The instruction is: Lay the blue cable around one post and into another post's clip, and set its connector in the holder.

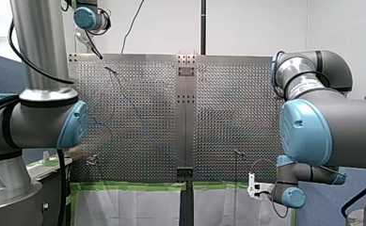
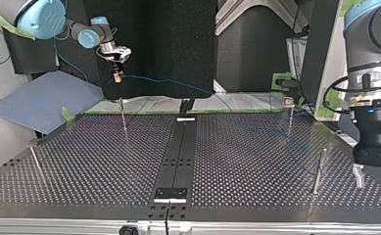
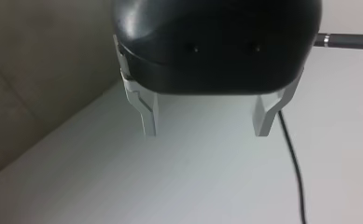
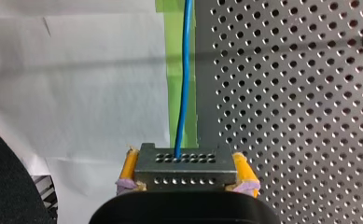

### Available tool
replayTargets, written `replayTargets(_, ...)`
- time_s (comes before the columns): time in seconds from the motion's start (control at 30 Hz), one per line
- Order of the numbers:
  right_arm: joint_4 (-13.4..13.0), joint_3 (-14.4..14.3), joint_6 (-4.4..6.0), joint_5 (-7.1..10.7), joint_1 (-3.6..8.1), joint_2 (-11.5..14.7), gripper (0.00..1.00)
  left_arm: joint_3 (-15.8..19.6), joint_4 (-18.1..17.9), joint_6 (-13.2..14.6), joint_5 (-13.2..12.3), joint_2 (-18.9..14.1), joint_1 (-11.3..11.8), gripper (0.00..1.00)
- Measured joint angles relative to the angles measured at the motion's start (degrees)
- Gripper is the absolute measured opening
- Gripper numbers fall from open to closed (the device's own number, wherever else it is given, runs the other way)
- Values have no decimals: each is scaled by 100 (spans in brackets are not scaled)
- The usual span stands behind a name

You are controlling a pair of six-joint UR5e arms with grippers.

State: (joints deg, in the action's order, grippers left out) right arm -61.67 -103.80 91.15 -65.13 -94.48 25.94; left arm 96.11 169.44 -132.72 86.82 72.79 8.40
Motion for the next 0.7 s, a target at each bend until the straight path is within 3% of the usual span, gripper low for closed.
replayTargets(0.47, -80, -39, 115, 39, 54, 4, 0, -710, 724, 724, 681, 712, -723, 99)
replayTargets(0.7, -94, -34, 155, 52, 57, 4, 0, -697, 1062, 1062, 1019, 1016, -945, 99)
